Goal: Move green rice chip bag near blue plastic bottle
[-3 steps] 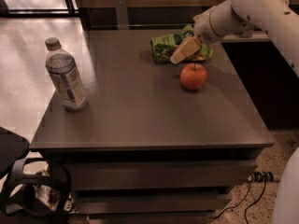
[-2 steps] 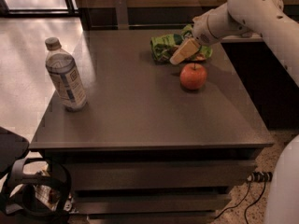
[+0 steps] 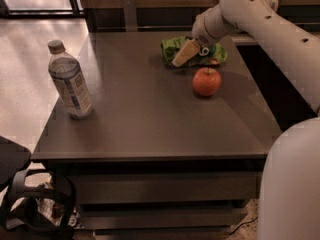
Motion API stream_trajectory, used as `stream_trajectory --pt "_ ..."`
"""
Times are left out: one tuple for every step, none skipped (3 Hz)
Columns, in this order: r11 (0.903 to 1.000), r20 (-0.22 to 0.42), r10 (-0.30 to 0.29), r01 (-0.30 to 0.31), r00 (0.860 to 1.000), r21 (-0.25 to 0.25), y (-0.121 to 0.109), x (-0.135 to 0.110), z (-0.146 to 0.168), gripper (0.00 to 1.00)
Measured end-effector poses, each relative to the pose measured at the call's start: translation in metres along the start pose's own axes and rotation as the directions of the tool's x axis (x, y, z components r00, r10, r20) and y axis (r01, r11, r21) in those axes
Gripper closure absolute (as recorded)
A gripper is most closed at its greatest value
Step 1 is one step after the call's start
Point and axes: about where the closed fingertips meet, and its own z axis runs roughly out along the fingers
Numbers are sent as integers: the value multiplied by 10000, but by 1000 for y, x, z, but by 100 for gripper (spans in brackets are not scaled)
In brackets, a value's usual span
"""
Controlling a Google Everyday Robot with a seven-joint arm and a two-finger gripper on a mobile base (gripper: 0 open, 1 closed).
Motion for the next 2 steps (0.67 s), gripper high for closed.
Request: stream_trajectory --pt "9993 -260 153 -162 9995 -342 9 4 26 2" --pt "9992 -254 139 -148 9996 -377 11 3 28 25"
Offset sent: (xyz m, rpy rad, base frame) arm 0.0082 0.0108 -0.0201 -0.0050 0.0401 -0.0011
